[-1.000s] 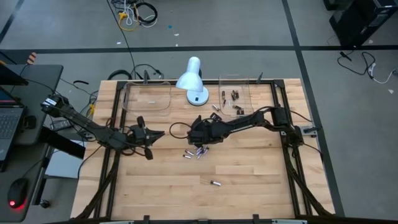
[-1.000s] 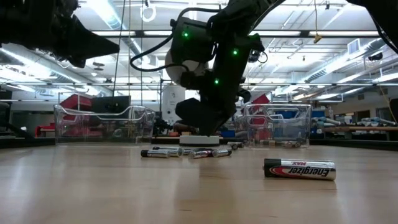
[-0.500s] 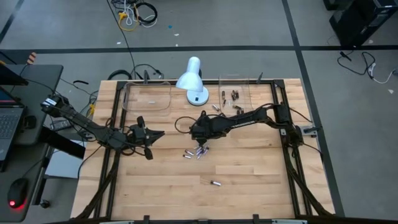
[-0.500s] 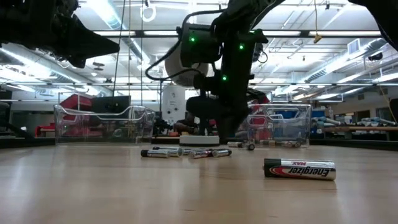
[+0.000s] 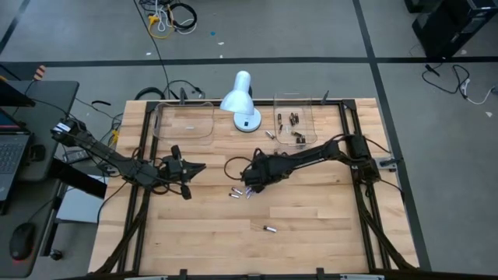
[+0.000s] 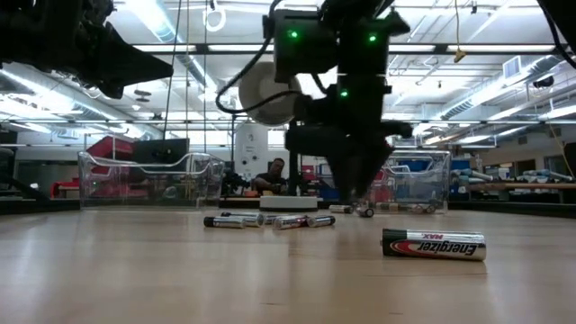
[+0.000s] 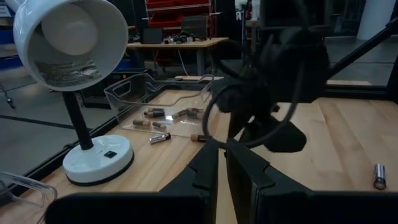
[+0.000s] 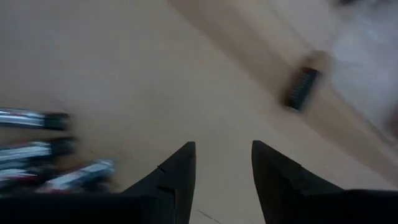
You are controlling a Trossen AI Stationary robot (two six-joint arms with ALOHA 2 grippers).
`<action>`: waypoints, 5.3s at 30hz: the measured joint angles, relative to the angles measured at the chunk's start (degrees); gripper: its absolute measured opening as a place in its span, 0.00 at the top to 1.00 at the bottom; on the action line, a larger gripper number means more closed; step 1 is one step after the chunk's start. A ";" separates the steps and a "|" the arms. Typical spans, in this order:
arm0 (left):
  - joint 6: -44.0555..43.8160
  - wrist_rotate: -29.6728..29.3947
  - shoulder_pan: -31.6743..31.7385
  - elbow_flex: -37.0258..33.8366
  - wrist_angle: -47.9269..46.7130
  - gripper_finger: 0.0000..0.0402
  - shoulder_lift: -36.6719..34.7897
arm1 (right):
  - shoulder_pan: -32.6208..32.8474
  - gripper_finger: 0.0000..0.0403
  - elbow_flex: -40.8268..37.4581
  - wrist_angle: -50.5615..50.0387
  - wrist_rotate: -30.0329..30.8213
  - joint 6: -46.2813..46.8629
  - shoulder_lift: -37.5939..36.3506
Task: Sort batteries
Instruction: Put the black battery in the transparent bin
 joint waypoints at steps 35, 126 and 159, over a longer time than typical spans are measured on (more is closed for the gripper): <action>1.25 -2.81 0.00 0.00 -0.04 0.92 0.00 | -1.50 0.64 -7.36 2.39 10.75 15.08 -0.20; -0.33 -4.16 0.02 0.00 -0.11 0.92 0.00 | 7.12 0.95 -17.14 34.70 10.49 -20.19 -18.66; -0.33 -4.16 0.01 0.00 -0.85 0.92 0.00 | -26.77 0.92 -17.00 11.45 6.94 -18.29 -29.50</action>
